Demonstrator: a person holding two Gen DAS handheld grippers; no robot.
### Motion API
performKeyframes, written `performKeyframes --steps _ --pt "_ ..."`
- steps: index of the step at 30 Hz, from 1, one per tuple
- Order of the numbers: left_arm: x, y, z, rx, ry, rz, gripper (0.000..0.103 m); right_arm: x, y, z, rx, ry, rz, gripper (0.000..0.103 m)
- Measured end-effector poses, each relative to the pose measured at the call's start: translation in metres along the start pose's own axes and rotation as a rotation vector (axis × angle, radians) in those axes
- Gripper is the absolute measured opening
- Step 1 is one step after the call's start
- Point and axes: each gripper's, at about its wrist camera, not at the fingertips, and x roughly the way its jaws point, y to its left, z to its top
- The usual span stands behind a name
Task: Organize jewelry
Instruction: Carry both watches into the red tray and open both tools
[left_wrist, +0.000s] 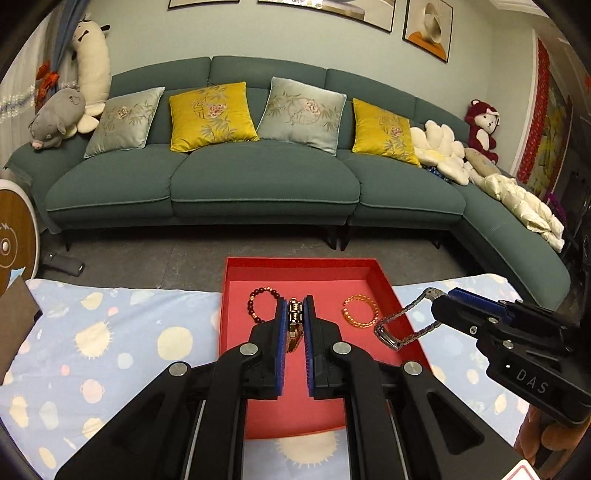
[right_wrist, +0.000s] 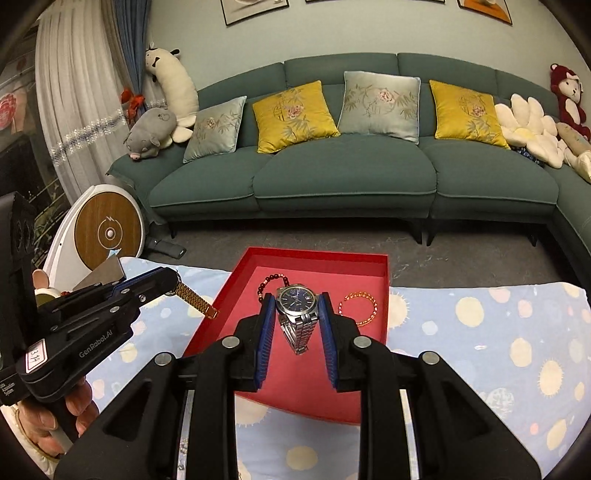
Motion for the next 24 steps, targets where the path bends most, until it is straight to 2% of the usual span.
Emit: performKeyframes --steps 5,10,14,15,16,17,19,24 --pt "0.047 0.020 -0.011 -0.068 0.075 0.003 0.006 0.055 -0.009 -0.017 0.009 0.083 -0.023 0.023" --pt "0.071 0.028 -0.023 -0.084 0.117 0.023 0.007 0.083 -0.023 -0.034 0.041 0.135 -0.049 0.023" --pt "0.072 0.029 -0.030 -0.083 0.088 0.064 0.010 0.091 -0.036 -0.043 0.053 0.152 -0.057 0.024" --pt "0.072 0.030 -0.030 -0.088 0.085 0.067 0.017 0.091 -0.039 -0.045 0.057 0.146 -0.058 0.025" --pt "0.070 0.031 -0.030 -0.102 0.085 0.073 0.034 0.089 -0.043 -0.045 0.061 0.139 -0.064 0.027" --pt "0.066 0.034 -0.029 -0.122 0.082 0.077 0.040 0.086 -0.045 -0.045 0.063 0.130 -0.063 0.030" --pt "0.051 0.037 -0.027 -0.147 0.053 0.062 0.044 0.072 -0.047 -0.045 0.071 0.107 -0.065 0.035" --pt "-0.011 0.043 -0.026 -0.147 0.027 0.051 0.053 0.003 -0.042 -0.037 0.049 0.019 -0.037 0.038"
